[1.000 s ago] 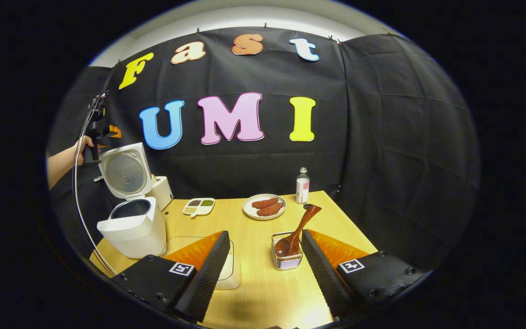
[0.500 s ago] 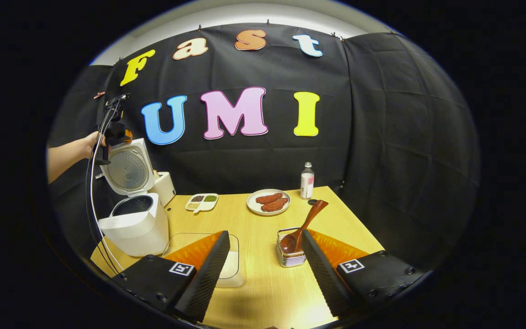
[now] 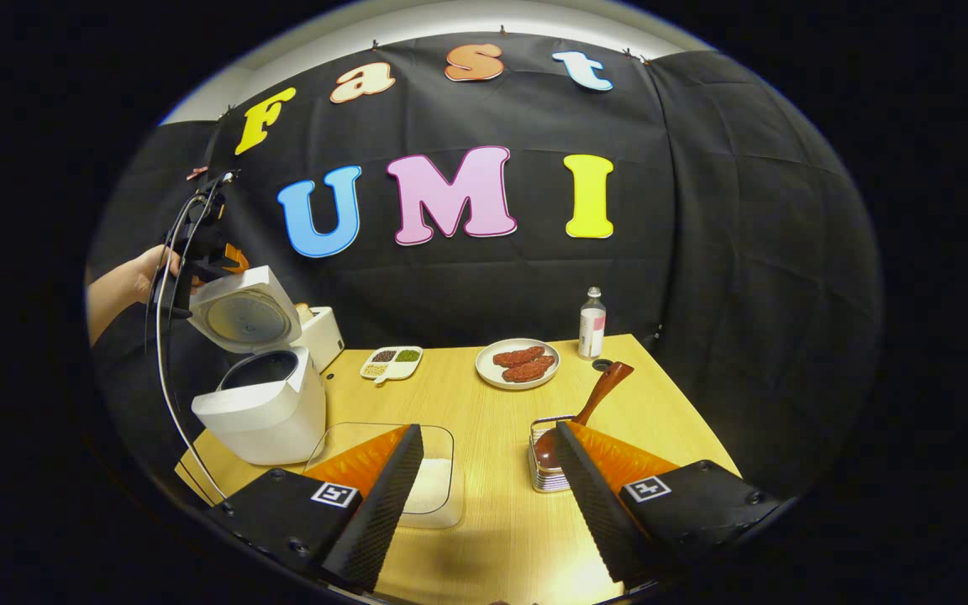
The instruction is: Close the left gripper, press the button to open the rice cooker; take a wooden spoon from the chopstick holder with the right hand, scoop a spoonful of rice and pour it into the rice cooker, then put the wooden spoon back into the chopstick holder.
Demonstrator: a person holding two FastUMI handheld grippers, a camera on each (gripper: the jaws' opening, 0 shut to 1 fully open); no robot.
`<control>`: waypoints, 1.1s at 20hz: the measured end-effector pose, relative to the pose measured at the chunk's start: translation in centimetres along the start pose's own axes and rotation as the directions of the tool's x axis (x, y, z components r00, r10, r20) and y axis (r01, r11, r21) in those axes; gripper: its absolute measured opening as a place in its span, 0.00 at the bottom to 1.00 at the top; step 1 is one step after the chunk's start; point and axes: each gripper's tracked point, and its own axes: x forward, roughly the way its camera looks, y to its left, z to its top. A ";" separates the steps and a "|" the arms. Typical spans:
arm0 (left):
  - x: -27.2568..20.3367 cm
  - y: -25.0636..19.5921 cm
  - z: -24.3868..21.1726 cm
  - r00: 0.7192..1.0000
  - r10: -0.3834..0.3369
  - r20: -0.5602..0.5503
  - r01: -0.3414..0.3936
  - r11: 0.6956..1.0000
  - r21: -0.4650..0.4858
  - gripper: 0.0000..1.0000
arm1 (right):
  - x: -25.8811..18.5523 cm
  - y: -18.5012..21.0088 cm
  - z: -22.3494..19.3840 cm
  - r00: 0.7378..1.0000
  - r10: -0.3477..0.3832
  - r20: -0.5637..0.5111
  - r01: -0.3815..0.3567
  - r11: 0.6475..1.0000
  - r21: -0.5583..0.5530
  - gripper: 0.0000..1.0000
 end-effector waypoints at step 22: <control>-1.4 -0.8 -18.2 0.994 0.088 -0.060 -0.088 0.996 -0.004 1.00 | -1.8 -0.9 -2.2 0.998 0.044 -0.047 -0.046 0.997 -0.057 0.99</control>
